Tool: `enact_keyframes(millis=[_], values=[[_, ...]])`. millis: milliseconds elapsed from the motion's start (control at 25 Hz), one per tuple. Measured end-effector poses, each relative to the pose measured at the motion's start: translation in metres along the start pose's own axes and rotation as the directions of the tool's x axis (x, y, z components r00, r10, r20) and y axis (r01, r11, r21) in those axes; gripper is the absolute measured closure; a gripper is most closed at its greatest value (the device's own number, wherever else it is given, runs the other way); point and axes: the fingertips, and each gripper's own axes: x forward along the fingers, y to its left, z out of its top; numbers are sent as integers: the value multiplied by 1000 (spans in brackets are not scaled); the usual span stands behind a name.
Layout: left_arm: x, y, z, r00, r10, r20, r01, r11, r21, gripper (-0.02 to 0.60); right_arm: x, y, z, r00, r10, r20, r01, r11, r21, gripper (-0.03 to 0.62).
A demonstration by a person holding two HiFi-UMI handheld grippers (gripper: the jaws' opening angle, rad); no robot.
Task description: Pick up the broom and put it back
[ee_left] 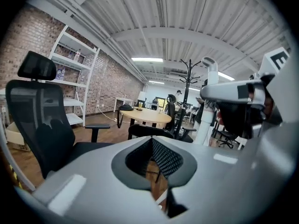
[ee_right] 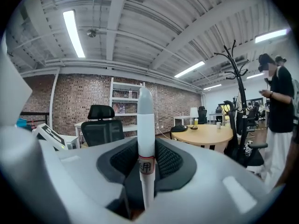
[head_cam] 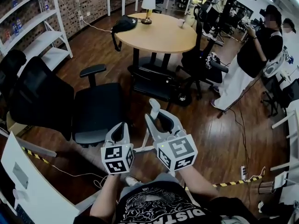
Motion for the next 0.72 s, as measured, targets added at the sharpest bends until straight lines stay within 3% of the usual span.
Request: enact_keyframes(millis=[400, 720], values=[[33, -50, -5, 998, -55, -28, 56, 998, 23, 575, -30, -51, 43, 995, -60, 76, 60, 998, -4, 497], [37, -59, -6, 998, -54, -29, 55, 998, 32, 575, -31, -60, 38, 995, -66, 72, 66, 998, -5, 497]])
